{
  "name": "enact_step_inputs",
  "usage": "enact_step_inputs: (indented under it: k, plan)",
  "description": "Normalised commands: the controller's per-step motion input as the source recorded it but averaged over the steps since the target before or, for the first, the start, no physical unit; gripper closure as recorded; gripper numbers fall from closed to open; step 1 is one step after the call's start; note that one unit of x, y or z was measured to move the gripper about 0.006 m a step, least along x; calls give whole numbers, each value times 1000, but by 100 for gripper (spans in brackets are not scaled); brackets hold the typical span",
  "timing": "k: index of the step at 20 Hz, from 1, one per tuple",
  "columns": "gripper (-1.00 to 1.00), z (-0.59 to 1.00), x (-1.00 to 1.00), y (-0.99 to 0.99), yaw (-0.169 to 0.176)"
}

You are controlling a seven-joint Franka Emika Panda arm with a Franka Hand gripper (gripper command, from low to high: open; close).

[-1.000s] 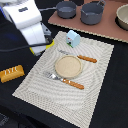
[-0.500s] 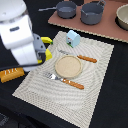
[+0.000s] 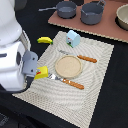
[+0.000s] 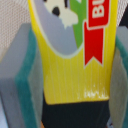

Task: Interact with the objects in diverse but meaningful ways.

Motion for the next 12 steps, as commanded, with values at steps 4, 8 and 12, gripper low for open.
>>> enact_step_inputs:
  k: [4, 8, 12]
  plan:
    - [100, -196, 359, -132, -3]
    - [100, -177, 371, -62, 0]
    - [100, -131, 354, -119, 0]
